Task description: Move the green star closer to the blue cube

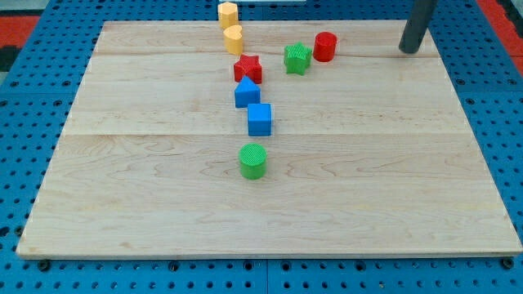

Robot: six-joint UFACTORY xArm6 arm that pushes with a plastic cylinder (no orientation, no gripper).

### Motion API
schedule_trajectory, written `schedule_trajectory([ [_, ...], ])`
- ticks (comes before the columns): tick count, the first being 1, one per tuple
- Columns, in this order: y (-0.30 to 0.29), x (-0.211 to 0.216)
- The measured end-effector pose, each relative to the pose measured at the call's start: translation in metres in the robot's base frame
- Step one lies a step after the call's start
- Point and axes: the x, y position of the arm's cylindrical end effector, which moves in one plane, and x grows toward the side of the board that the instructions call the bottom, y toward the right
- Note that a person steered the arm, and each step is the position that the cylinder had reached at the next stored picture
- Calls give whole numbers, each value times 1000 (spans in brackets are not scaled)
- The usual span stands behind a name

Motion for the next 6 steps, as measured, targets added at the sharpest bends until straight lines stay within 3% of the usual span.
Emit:
schedule_trajectory([
  [1, 12, -46],
  [2, 38, -31],
  [5, -181, -5],
  [6, -197, 68],
])
